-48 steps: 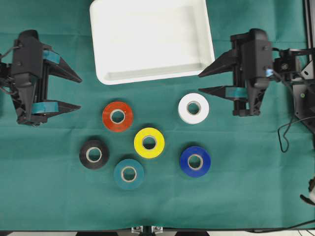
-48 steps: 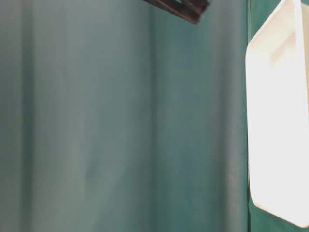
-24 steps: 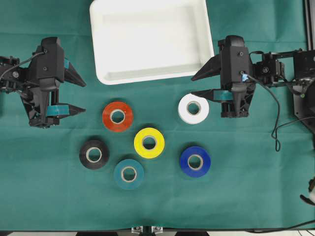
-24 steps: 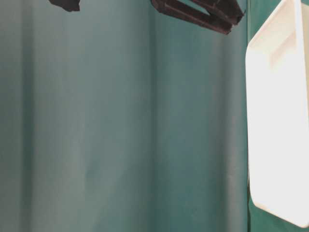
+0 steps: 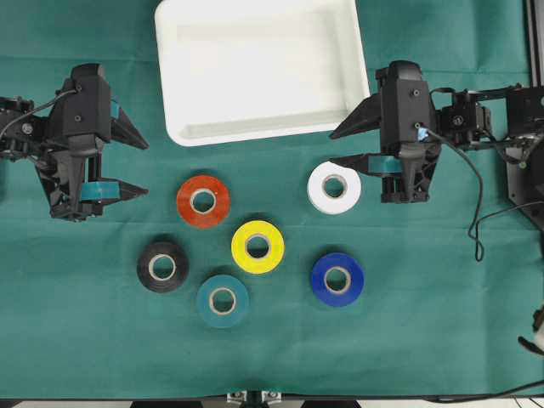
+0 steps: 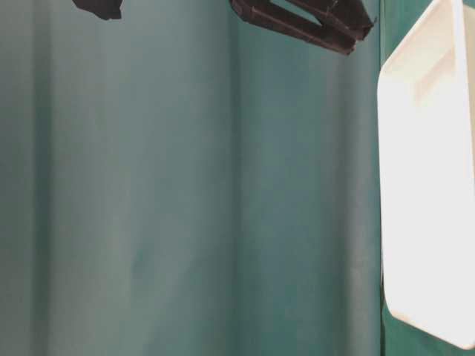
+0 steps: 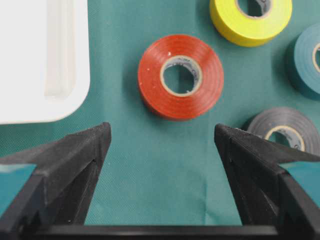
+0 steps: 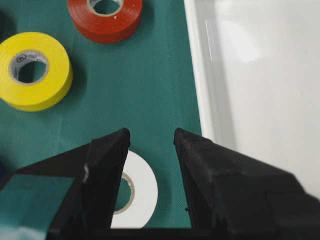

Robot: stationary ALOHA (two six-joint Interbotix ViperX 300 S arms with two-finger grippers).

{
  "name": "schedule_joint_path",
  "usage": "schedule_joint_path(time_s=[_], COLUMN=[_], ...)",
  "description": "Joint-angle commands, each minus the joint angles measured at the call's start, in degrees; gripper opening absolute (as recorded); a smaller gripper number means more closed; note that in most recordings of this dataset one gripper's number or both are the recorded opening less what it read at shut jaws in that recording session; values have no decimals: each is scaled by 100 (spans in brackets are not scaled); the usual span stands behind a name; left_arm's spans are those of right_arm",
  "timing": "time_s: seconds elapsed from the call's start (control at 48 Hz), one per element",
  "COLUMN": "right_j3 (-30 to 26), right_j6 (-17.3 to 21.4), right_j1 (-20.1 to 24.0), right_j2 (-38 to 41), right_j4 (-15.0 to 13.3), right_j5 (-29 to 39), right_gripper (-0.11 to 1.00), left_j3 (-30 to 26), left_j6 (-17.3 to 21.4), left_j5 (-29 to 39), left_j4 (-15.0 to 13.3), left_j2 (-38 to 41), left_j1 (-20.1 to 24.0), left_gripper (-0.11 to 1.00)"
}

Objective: Put the tape alternately from left to right into the white case.
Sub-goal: 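Move the right gripper down past the white roll toward the blue roll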

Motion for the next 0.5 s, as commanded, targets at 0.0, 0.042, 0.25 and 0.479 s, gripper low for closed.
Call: schedule_joint_path(time_s=[0.0, 0.042, 0.25, 0.479], right_j3=[-88, -88, -79, -53], right_j6=[9, 18, 167, 536], right_j1=[44, 62, 299, 703], right_j2=[-26, -26, 53, 193], right_j4=[-9, -9, 0, 0], right_j5=[-44, -44, -26, -9], right_gripper=[54, 54, 54, 54], left_j3=[-105, -105, -123, -97], left_j6=[-9, -9, -97, -264], left_j5=[-18, -18, -18, -9], left_j4=[-18, -18, -18, -18], left_j2=[-26, -26, -9, -9], left_j1=[-18, -18, -18, -18], left_gripper=[45, 44, 44, 44])
